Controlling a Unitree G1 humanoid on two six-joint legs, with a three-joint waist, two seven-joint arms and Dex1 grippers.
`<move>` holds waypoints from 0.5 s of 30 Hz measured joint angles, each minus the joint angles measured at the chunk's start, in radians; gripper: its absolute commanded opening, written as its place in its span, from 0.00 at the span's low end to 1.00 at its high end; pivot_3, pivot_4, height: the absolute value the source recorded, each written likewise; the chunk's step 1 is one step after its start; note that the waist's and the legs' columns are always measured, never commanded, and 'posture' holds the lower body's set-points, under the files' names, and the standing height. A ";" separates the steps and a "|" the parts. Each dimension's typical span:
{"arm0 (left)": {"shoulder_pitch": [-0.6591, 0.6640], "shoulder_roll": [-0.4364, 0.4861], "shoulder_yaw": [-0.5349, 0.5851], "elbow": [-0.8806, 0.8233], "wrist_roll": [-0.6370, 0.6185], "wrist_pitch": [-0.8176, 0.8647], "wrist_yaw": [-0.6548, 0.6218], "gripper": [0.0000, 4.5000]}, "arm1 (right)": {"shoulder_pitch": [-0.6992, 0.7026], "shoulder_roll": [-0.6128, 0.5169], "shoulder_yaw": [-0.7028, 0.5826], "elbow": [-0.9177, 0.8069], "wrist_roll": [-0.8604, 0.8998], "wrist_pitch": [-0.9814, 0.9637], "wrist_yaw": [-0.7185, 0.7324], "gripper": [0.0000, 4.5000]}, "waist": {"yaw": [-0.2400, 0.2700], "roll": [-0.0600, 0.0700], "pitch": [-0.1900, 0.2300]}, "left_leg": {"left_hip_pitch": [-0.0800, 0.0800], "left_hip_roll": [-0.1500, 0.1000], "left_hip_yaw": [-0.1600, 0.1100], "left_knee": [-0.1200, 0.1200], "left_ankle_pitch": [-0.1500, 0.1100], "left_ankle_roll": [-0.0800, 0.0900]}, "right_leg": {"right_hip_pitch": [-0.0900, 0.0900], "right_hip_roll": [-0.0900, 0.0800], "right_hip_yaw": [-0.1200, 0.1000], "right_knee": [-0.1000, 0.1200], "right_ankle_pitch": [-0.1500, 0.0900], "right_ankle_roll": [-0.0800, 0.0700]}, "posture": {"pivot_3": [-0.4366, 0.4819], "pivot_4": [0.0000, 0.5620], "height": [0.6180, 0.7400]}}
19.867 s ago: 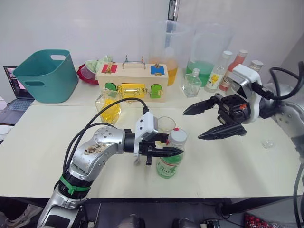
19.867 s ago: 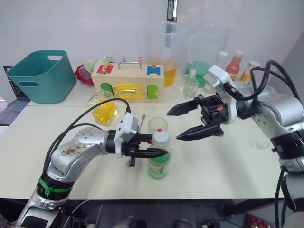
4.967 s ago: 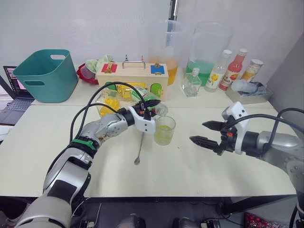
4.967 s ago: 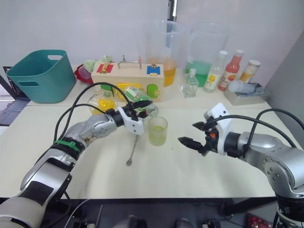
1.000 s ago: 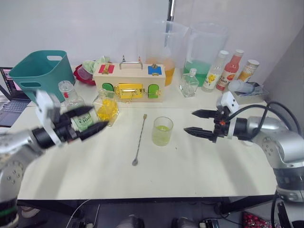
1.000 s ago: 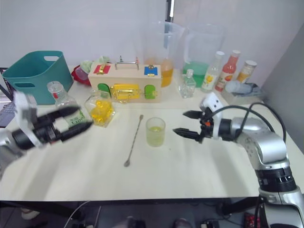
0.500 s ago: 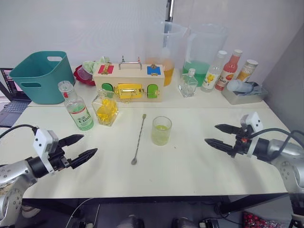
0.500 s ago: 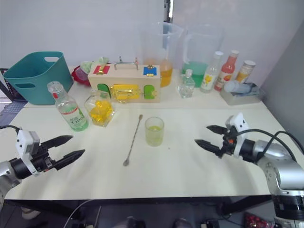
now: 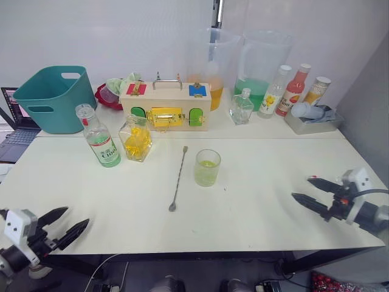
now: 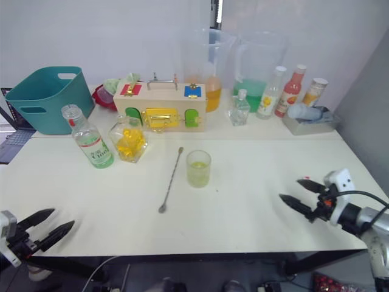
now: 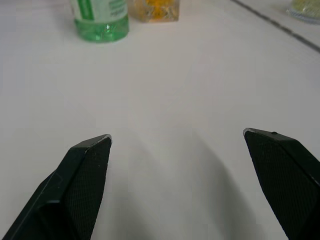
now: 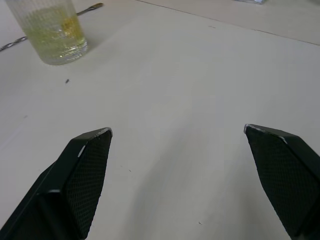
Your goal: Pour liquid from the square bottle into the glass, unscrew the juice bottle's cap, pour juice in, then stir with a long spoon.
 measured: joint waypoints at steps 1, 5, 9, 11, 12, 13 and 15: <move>0.000 -0.002 0.000 0.002 0.000 0.000 -0.002 0.99 | 0.000 -0.009 -0.005 0.010 0.000 -0.009 0.005 1.00 | 0.000 0.000 0.000 | 0.000 0.000 0.000 0.000 0.000 0.000 | 0.000 -0.001 0.000 0.000 0.000 0.000 | 0.48 0.27 0.94; -0.011 -0.003 0.000 0.001 -0.011 0.004 -0.004 0.99 | 0.000 -0.019 -0.013 0.037 -0.001 -0.018 0.015 1.00 | -0.001 0.000 0.000 | 0.000 0.000 0.000 0.000 0.000 0.000 | 0.000 -0.005 0.000 0.000 0.000 0.000 | 0.48 0.27 0.94; -0.022 -0.003 0.000 -0.016 -0.034 0.026 0.004 0.99 | -0.002 -0.019 -0.013 0.044 -0.002 -0.022 0.015 1.00 | -0.002 0.000 0.000 | 0.000 0.000 0.000 0.000 0.000 0.000 | 0.000 -0.006 0.000 0.000 0.000 0.000 | 0.48 0.27 0.94; -0.023 -0.003 0.000 -0.038 -0.039 0.044 0.012 0.99 | -0.017 -0.019 -0.012 0.047 -0.001 -0.022 0.011 1.00 | -0.002 0.000 0.000 | 0.000 0.000 0.000 0.000 0.000 0.000 | 0.000 -0.006 0.000 0.000 0.000 0.000 | 0.48 0.27 0.94; -0.023 -0.003 0.000 -0.053 -0.046 0.054 0.018 0.99 | -0.028 -0.018 -0.011 0.048 0.000 -0.022 0.009 1.00 | -0.002 0.000 0.000 | 0.000 0.000 0.000 0.000 0.000 0.000 | 0.000 -0.006 0.000 0.000 0.000 0.000 | 0.48 0.27 0.94; -0.024 -0.004 -0.001 -0.074 -0.055 0.068 0.025 0.99 | -0.041 -0.018 -0.009 0.048 0.001 -0.022 0.009 1.00 | -0.002 0.000 0.000 | 0.000 0.000 0.000 0.000 0.000 0.000 | 0.001 -0.006 0.000 0.000 0.000 0.000 | 0.48 0.27 0.94; -0.030 -0.016 -0.007 -0.127 -0.068 0.093 0.047 0.99 | -0.065 -0.018 0.006 0.042 0.009 -0.013 0.012 1.00 | -0.001 0.000 0.000 | 0.000 0.000 0.000 0.000 0.000 0.000 | 0.001 -0.006 0.000 0.000 0.000 0.000 | 0.48 0.27 0.94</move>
